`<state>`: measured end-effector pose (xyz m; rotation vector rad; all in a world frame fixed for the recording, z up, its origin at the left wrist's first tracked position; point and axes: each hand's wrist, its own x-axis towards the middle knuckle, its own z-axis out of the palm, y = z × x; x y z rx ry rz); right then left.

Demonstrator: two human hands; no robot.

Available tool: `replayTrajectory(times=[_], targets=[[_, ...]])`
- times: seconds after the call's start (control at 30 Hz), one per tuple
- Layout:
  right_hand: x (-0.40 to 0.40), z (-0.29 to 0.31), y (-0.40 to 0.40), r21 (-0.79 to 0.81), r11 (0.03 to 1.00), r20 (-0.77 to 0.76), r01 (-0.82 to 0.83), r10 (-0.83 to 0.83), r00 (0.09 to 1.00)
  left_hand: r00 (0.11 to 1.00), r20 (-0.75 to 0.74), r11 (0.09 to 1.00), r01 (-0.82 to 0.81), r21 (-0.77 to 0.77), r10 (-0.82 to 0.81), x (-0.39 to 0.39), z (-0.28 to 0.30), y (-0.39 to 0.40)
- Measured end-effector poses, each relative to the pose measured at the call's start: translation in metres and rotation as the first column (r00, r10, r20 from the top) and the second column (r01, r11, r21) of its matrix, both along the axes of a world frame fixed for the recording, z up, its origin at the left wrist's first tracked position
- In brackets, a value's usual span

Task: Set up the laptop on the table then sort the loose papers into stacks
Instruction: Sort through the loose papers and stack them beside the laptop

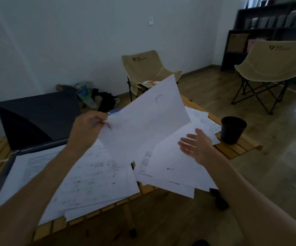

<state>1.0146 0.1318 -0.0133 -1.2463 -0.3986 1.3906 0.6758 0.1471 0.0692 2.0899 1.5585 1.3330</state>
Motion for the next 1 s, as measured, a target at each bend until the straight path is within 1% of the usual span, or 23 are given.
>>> replayTrajectory(times=[0.03, 0.07, 0.1, 0.13, 0.2, 0.27, 0.33, 0.43, 0.47, 0.53, 0.57, 0.6, 0.63, 0.67, 0.7, 0.77, 0.8, 0.83, 0.87, 0.9, 0.93, 0.97, 1.0], targets=[[-0.003, 0.005, -0.005, -0.013, 0.994, -0.19, -0.105, 0.101, 0.977, 0.989, 0.147, 1.0, -0.004, -0.009, 0.006, -0.017, 0.005, -0.001], [-0.008, 0.007, -0.009, 0.002, 0.977, -0.279, -0.212, 0.204, 0.938, 0.97, 0.243, 0.999, -0.012, -0.049, 0.023, -0.031, 0.007, -0.001], [-0.015, 0.01, -0.013, 0.029, 0.95, -0.296, -0.311, 0.306, 0.905, 0.954, 0.298, 0.995, -0.004, -0.103, 0.034, -0.042, 0.008, -0.001], [-0.023, 0.011, -0.016, 0.048, 0.916, -0.272, -0.398, 0.395, 0.877, 0.936, 0.349, 0.988, 0.015, -0.154, 0.04, -0.051, 0.004, -0.001], [-0.041, 0.017, -0.023, 0.035, 0.838, -0.156, -0.544, 0.542, 0.826, 0.898, 0.44, 0.974, 0.076, -0.212, 0.026, -0.063, -0.007, -0.001], [-0.059, 0.021, -0.028, -0.013, 0.774, -0.042, -0.633, 0.632, 0.774, 0.882, 0.47, 0.965, 0.103, -0.24, 0.022, -0.07, -0.02, 0.0], [-0.072, 0.015, -0.03, -0.025, 0.747, 0.078, -0.665, 0.664, 0.743, 0.881, 0.47, 0.955, 0.088, -0.285, 0.059, -0.077, -0.032, 0.005], [-0.085, -0.005, -0.029, 0.02, 0.703, 0.12, -0.711, 0.705, 0.699, 0.839, 0.533, 0.941, 0.086, -0.327, 0.108, -0.08, -0.045, 0.013], [-0.089, -0.011, -0.028, 0.019, 0.694, 0.175, -0.719, 0.706, 0.686, 0.815, 0.565, 0.937, 0.084, -0.338, 0.13, -0.079, -0.047, 0.014], [-0.099, -0.021, -0.027, -0.004, 0.72, 0.292, -0.694, 0.665, 0.688, 0.731, 0.654, 0.928, 0.078, -0.364, 0.195, -0.075, -0.049, 0.016], [-0.105, -0.025, -0.026, -0.017, 0.738, 0.32, -0.674, 0.643, 0.696, 0.674, 0.701, 0.918, 0.084, -0.387, 0.233, -0.074, -0.051, 0.017], [-0.111, -0.028, -0.025, -0.033, 0.754, 0.337, -0.656, 0.626, 0.703, 0.639, 0.724, 0.906, 0.095, -0.412, 0.262, -0.074, -0.054, 0.018], [-0.117, -0.031, -0.024, -0.04, 0.767, 0.344, -0.641, 0.613, 0.711, 0.636, 0.721, 0.893, 0.106, -0.437, 0.277, -0.076, -0.06, 0.019], [-0.123, -0.033, -0.024, -0.039, 0.781, 0.339, -0.623, 0.597, 0.727, 0.662, 0.689, 0.876, 0.101, -0.472, 0.295, -0.077, -0.067, 0.019], [-0.129, -0.034, -0.024, -0.035, 0.796, 0.324, -0.605, 0.581, 0.746, 0.709, 0.628, 0.857, 0.067, -0.511, 0.32, -0.077, -0.075, 0.018], [-0.139, -0.031, -0.025, -0.042, 0.803, 0.307, -0.595, 0.577, 0.757, 0.833, 0.422, 0.834, -0.083, -0.546, 0.359, -0.078, -0.087, 0.011], [-0.143, -0.027, -0.025, -0.056, 0.795, 0.325, -0.604, 0.586, 0.742, 0.884, 0.292, 0.832, -0.168, -0.528, 0.365, -0.08, -0.092, 0.009], [-0.143, -0.023, -0.026, -0.075, 0.792, 0.378, -0.606, 0.585, 0.718, 0.911, 0.181, 0.836, -0.241, -0.494, 0.37, -0.082, -0.095, 0.007], [-0.14, -0.02, -0.025, -0.109, 0.806, 0.503, -0.581, 0.549, 0.667, 0.92, 0.1, 0.835, -0.294, -0.466, 0.379, -0.085, -0.096, 0.005], [-0.132, -0.016, -0.023, -0.152, 0.832, 0.689, -0.533, 0.476, 0.547, 0.921, 0.039, 0.829, -0.33, -0.451, 0.388, -0.089, -0.098, 0.005], [-0.12, -0.015, -0.022, -0.189, 0.856, 0.857, -0.482, 0.383, 0.344, 0.921, -0.011, 0.821, -0.353, -0.449, 0.39, -0.093, -0.101, 0.003], [-0.106, -0.016, -0.021, -0.239, 0.859, 0.943, -0.453, 0.316, 0.1, 0.92, -0.05, 0.813, -0.368, -0.452, 0.389, -0.095, -0.103, 0.002], [-0.094, -0.02, -0.022, -0.318, 0.843, 0.947, -0.435, 0.303, -0.106, 0.917, -0.089, 0.81, -0.386, -0.441, 0.389, -0.094, -0.106, 0.001]])
